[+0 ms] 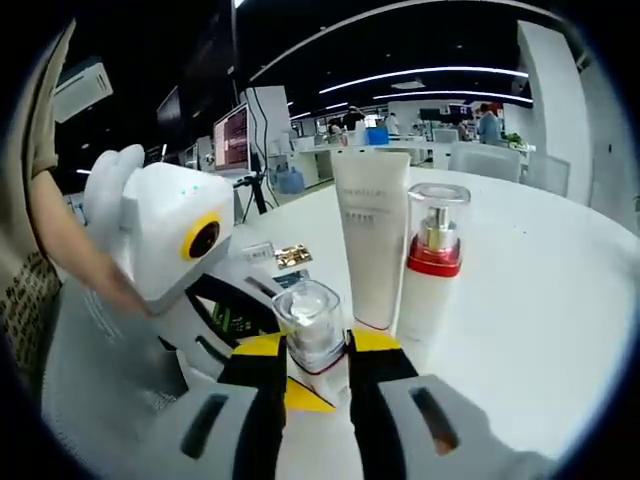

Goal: Arrange the skincare products in the storage area until every visible bottle or jar stands upright without overlapping.

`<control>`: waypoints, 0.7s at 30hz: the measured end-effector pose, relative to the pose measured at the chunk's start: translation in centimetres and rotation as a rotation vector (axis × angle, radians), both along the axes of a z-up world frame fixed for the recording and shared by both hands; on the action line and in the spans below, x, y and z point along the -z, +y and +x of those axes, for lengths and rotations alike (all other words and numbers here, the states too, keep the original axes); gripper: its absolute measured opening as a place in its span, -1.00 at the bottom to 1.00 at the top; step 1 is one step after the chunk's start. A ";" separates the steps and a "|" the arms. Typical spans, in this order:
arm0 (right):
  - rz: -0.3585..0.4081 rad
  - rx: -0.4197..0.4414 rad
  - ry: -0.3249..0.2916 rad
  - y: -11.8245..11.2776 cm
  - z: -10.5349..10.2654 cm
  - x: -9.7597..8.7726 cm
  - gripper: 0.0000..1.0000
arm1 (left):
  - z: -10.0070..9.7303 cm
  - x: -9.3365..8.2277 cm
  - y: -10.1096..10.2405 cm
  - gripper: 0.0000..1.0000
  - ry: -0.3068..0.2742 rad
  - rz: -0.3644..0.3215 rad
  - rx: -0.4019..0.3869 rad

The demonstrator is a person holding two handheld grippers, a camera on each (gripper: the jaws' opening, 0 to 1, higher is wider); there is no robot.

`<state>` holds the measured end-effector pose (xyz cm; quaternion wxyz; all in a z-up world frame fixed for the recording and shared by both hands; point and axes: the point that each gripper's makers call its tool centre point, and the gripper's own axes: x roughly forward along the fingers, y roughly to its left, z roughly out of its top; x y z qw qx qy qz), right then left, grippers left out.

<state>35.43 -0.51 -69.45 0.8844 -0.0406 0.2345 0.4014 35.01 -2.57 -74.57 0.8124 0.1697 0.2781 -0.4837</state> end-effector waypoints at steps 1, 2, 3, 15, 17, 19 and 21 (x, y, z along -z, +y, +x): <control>-0.002 -0.001 0.002 -0.1 0.1 0.1 -0.54 | 0.1 0.2 -0.2 -0.59 0.005 -0.006 0.000; -0.005 -0.001 0.004 -0.3 0.2 0.3 -0.54 | 0.2 0.3 -0.3 -0.59 0.005 -0.006 0.000; -0.007 -0.001 0.006 -0.3 0.3 0.4 -0.54 | 0.3 0.4 -0.4 -0.59 0.003 -0.006 0.000; -0.015 0.010 -0.006 -1.3 1.7 1.1 -0.54 | 1.6 0.9 -1.2 -0.58 -0.006 -0.020 0.005; -0.028 0.011 -0.016 -1.5 2.1 1.1 -0.53 | 1.9 0.9 -1.4 -0.58 -0.017 -0.021 0.002; -0.036 0.015 -0.018 -1.6 2.3 1.2 -0.53 | 2.2 0.9 -1.5 -0.58 -0.019 -0.027 -0.002; -0.046 0.019 -0.016 -1.7 2.5 1.3 -0.53 | 2.4 0.9 -1.7 -0.58 -0.027 -0.029 -0.002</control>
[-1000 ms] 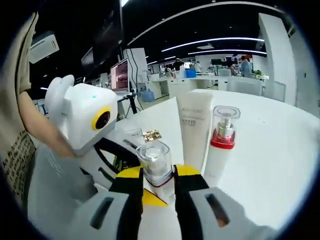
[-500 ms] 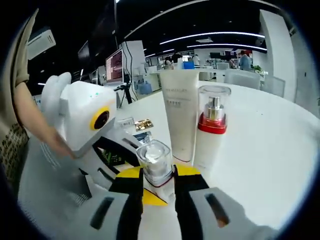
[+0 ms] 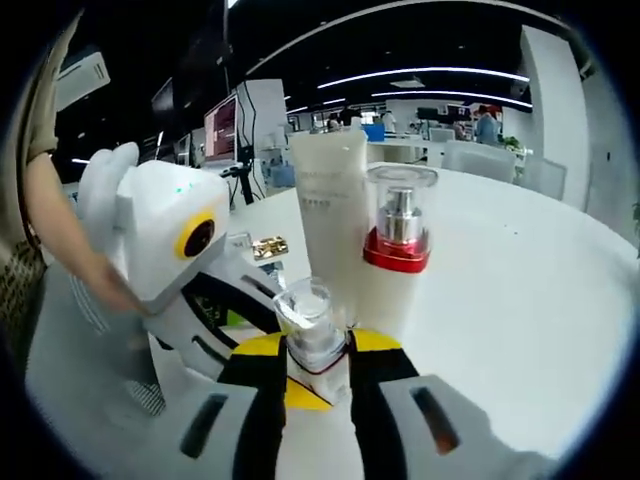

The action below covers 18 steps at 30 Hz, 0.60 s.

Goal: Arrange the skincare products in the storage area until every visible bottle or jar stands upright without overlapping.

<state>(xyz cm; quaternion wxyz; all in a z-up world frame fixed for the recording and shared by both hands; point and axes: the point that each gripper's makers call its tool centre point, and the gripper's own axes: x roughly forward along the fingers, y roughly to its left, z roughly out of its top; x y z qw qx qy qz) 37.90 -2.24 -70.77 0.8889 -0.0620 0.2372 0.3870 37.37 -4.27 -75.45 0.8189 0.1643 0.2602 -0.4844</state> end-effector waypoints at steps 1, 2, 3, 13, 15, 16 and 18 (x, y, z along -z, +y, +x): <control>-0.009 0.004 0.004 -0.1 0.1 0.2 -0.53 | 0.1 0.0 -0.1 -0.58 -0.004 -0.001 0.001; -0.015 0.008 0.008 -0.2 0.1 0.3 -0.53 | 0.1 0.0 -0.2 -0.58 -0.010 -0.001 0.002; -0.016 0.013 0.012 -0.3 0.2 0.4 -0.53 | 0.2 -0.1 -0.3 -0.58 -0.014 0.000 0.001; -0.012 0.046 0.028 -1.1 0.8 0.6 -0.53 | 1.0 -0.2 -0.8 -0.58 -0.038 -0.004 -0.016; -0.013 0.047 0.027 -1.2 1.0 0.7 -0.53 | 1.2 -0.2 -0.9 -0.58 -0.039 -0.005 -0.017; -0.015 0.048 0.027 -1.3 1.0 0.8 -0.53 | 1.2 -0.2 -0.9 -0.58 -0.040 -0.005 -0.017; -0.015 0.049 0.026 -1.3 1.1 0.8 -0.53 | 1.3 -0.2 -0.9 -0.58 -0.040 -0.004 -0.018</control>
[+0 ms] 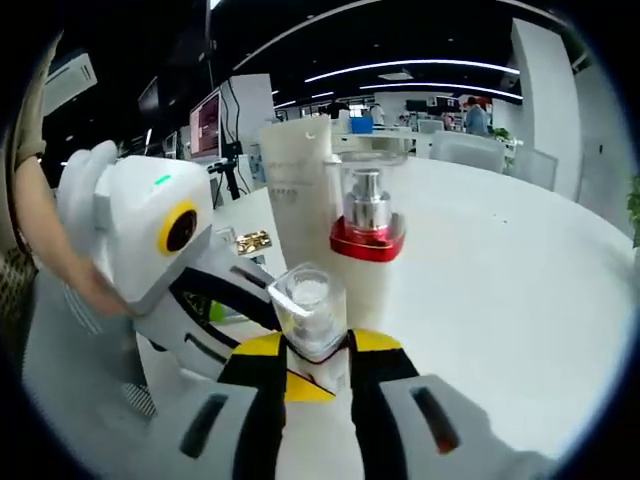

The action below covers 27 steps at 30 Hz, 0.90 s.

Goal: Arrange the skincare products in the storage area until every visible bottle or jar stands upright without overlapping.

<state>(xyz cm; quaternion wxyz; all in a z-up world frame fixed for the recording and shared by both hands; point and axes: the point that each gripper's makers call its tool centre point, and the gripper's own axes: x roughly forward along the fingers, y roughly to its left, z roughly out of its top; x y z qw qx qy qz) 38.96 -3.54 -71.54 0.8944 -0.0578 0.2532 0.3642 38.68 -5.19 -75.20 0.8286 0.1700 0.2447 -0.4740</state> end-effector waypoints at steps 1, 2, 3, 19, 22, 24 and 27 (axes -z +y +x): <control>0.001 0.000 0.000 0.0 0.0 0.0 -0.53 | 0.0 0.0 0.0 -0.58 0.003 0.000 0.000; 0.003 0.001 0.001 0.0 0.0 0.0 -0.53 | 0.0 0.0 0.0 -0.58 0.003 0.000 0.000; 0.005 0.000 0.002 0.0 0.0 0.0 -0.53 | 0.0 0.0 0.0 -0.58 0.002 0.000 0.000; 0.020 0.009 0.024 -0.2 -0.3 0.3 -0.43 | -0.4 0.0 0.2 -0.45 0.006 0.011 0.008; 0.017 0.012 0.028 -0.2 -0.5 0.2 -0.38 | -0.6 0.0 0.4 -0.38 0.003 0.020 0.013; 0.017 0.017 0.029 -0.2 -0.6 0.1 -0.34 | -0.6 -0.1 0.5 -0.33 0.005 0.021 0.012; 0.015 0.025 0.028 -0.3 -0.7 0.0 -0.30 | -0.7 -0.3 0.7 -0.28 0.005 0.022 0.015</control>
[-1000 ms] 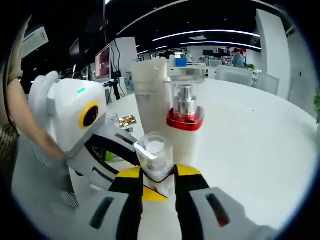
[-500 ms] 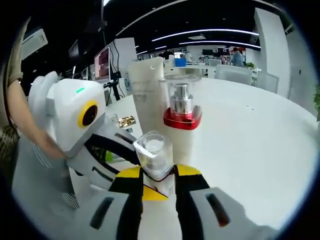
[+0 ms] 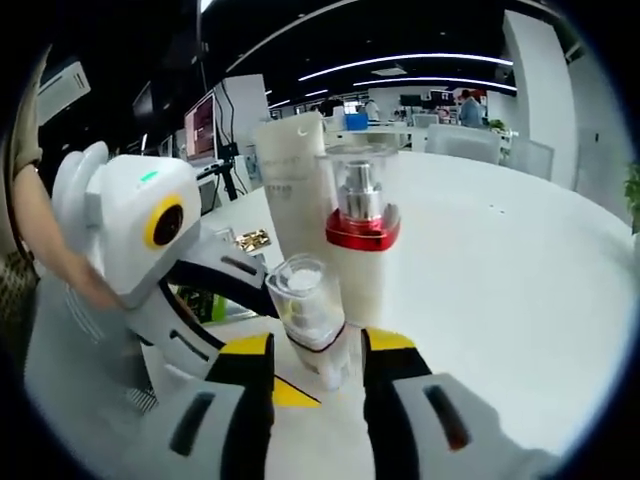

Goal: Arrange the skincare products in the storage area until every visible bottle or jar stands upright without overlapping.

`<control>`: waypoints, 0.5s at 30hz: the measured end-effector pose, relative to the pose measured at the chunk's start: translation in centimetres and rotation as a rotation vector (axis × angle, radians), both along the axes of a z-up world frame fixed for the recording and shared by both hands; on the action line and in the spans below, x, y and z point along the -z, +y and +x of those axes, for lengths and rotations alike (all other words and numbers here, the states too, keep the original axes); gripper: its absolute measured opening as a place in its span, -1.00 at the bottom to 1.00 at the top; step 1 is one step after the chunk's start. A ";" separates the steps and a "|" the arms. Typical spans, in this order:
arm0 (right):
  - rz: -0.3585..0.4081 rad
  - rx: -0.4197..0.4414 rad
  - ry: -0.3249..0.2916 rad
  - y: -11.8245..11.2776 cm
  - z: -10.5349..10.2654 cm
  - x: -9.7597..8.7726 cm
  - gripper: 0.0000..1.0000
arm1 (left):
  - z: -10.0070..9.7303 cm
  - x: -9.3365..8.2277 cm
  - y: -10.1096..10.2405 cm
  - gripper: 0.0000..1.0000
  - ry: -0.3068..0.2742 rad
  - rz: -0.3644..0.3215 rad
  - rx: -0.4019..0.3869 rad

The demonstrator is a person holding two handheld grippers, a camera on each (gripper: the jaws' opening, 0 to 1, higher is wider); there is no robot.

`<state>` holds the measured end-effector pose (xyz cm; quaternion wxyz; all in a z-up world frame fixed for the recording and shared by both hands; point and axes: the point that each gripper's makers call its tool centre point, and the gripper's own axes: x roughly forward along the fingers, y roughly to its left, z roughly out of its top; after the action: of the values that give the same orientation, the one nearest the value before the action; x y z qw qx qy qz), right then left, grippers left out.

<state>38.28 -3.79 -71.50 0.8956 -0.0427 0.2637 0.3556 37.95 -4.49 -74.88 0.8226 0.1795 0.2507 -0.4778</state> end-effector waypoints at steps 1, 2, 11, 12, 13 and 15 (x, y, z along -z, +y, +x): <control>0.001 0.004 0.001 0.0 -0.1 -0.1 -0.29 | -0.1 -0.1 0.1 -0.27 -0.001 0.000 0.001; 0.002 0.005 0.002 0.0 -0.2 -0.2 -0.27 | -0.2 -0.3 0.2 -0.26 -0.002 0.001 0.003; 0.019 0.028 0.002 0.2 -1.3 -1.1 -0.08 | -1.4 -1.3 1.7 -0.07 0.007 0.001 -0.019; 0.019 0.030 0.001 0.2 -1.4 -1.2 -0.05 | -1.5 -1.4 1.8 -0.05 0.007 0.002 -0.019; 0.020 0.032 0.001 0.2 -1.6 -1.3 -0.03 | -1.7 -1.4 2.1 -0.04 0.007 0.008 -0.016; 0.023 0.036 0.002 0.2 -1.9 -1.5 0.00 | -2.2 -1.5 2.3 0.02 0.003 0.020 -0.002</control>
<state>36.39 -3.64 -70.00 0.9021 -0.0274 0.2611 0.3425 35.78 -2.16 -73.34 0.8209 0.1868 0.2569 -0.4746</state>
